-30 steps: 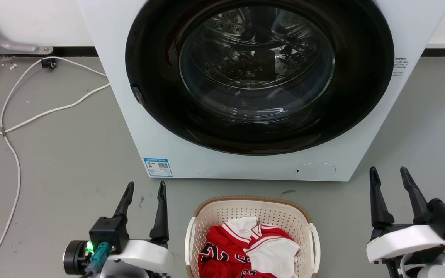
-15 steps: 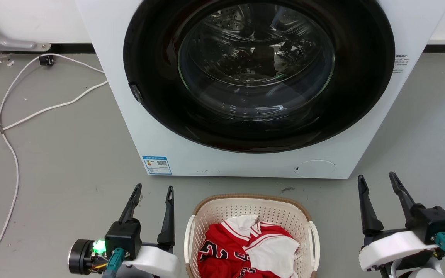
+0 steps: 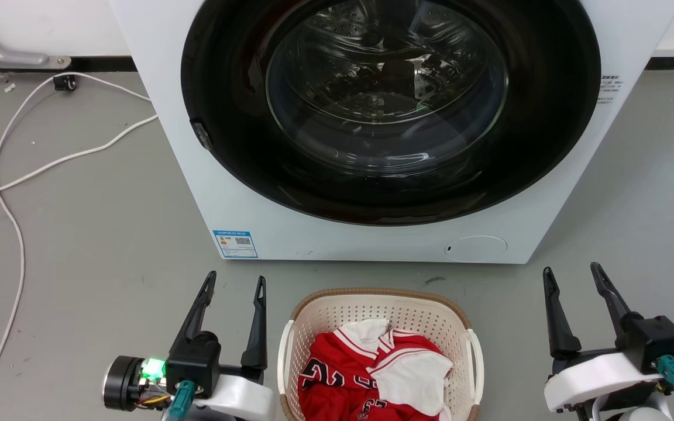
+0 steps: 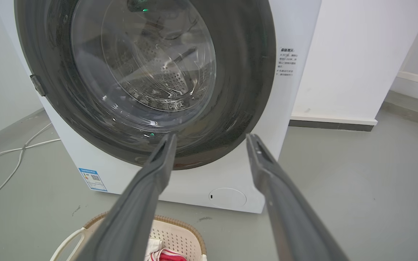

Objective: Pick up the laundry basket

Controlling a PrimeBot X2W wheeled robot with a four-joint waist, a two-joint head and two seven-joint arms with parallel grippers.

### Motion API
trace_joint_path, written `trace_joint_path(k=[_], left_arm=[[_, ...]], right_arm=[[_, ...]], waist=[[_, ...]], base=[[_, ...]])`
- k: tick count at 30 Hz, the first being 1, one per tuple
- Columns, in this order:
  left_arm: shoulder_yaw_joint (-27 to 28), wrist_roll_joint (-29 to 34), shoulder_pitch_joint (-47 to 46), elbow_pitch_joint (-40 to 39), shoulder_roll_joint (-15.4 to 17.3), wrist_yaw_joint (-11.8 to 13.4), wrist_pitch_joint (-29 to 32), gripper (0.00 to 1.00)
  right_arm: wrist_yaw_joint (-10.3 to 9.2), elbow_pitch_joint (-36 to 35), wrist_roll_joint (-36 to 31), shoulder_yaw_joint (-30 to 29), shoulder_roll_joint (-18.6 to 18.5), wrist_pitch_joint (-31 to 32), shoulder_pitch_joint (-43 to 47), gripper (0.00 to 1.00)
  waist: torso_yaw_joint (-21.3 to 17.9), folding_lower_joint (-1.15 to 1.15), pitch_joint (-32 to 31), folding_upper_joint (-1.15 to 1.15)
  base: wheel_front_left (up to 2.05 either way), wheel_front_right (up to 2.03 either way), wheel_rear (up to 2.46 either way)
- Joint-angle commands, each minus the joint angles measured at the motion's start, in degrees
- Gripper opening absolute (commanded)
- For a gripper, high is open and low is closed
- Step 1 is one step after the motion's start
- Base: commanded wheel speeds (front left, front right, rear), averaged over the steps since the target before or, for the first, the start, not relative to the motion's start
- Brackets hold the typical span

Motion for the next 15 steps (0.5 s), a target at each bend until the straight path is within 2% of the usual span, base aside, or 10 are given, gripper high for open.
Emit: trace_joint_path(k=[1,10,15], left_arm=[[0.13,1.24,0.38,-0.29,0.03,-0.21,-0.48,1.0],[0.67,5.78,0.99,-0.4,-1.04,-1.19,-1.4,1.0],[1.34,5.96,1.07,-0.12,-1.5,-1.8,-1.44,1.0]], right_arm=[[-0.04,-0.04,-0.9,-0.1,-0.16,-0.55,-0.13,1.0],[-0.04,-0.02,-4.45,-0.08,-0.16,-1.42,-0.32,1.0],[-0.04,0.15,-4.26,-0.17,-0.16,-1.4,-0.49,1.0]], waist=[[0.0,0.0,0.06,0.0],[-0.05,0.0,0.3,0.0],[-0.04,0.0,0.27,0.0]], base=[[0.0,0.0,0.0],[0.0,0.0,0.0],[0.0,0.0,0.0]])
